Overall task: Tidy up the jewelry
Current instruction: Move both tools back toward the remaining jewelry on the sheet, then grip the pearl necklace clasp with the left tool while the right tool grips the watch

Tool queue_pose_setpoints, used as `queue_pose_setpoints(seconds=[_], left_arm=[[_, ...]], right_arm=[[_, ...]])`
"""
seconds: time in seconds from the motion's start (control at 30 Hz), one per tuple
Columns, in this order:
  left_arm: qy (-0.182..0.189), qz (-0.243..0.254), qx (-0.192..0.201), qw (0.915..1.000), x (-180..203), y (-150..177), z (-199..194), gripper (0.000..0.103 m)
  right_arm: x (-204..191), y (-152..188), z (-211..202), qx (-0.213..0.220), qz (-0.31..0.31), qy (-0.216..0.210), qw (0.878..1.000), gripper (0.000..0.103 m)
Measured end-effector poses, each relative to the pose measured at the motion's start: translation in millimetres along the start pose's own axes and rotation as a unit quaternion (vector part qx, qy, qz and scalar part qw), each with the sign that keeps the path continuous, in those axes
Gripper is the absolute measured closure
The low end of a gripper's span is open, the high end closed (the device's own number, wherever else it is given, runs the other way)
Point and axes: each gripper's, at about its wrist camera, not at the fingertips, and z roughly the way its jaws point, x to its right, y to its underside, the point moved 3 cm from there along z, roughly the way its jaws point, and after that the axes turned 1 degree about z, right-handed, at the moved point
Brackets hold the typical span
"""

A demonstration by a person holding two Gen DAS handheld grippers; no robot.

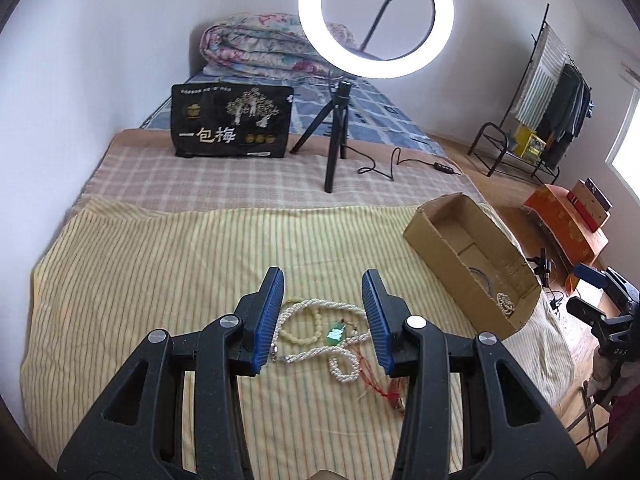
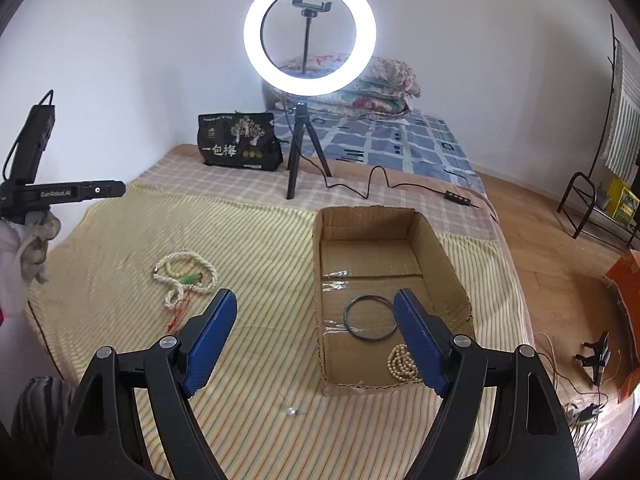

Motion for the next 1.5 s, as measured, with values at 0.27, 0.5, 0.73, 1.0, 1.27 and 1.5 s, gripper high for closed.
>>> queue_pose_setpoints(seconds=[0.27, 0.5, 0.73, 1.0, 1.27, 1.5], left_arm=[[0.007, -0.037, -0.027, 0.9989, -39, 23, 12, 0.062], [0.033, -0.052, -0.063, 0.9961, -44, 39, 38, 0.062], [0.04, -0.077, -0.097, 0.9915, -52, 53, 71, 0.062], [0.032, -0.067, -0.13, 0.9888, -54, 66, 101, 0.072], [0.02, -0.058, -0.139, 0.9885, -53, 71, 115, 0.075], [0.011, -0.047, -0.141, 0.9888, -50, 72, 122, 0.075]], right_arm=[[-31, 9, 22, -0.037, -0.026, -0.018, 0.999, 0.022], [-44, 17, 43, -0.063, -0.011, -0.046, 0.997, 0.023], [-54, 27, 62, -0.088, -0.014, -0.066, 0.994, 0.023], [-64, 38, 83, -0.12, -0.017, -0.086, 0.989, 0.038], [-73, 46, 100, -0.148, -0.02, -0.101, 0.984, 0.05], [-78, 51, 108, -0.16, -0.023, -0.11, 0.981, 0.055]])
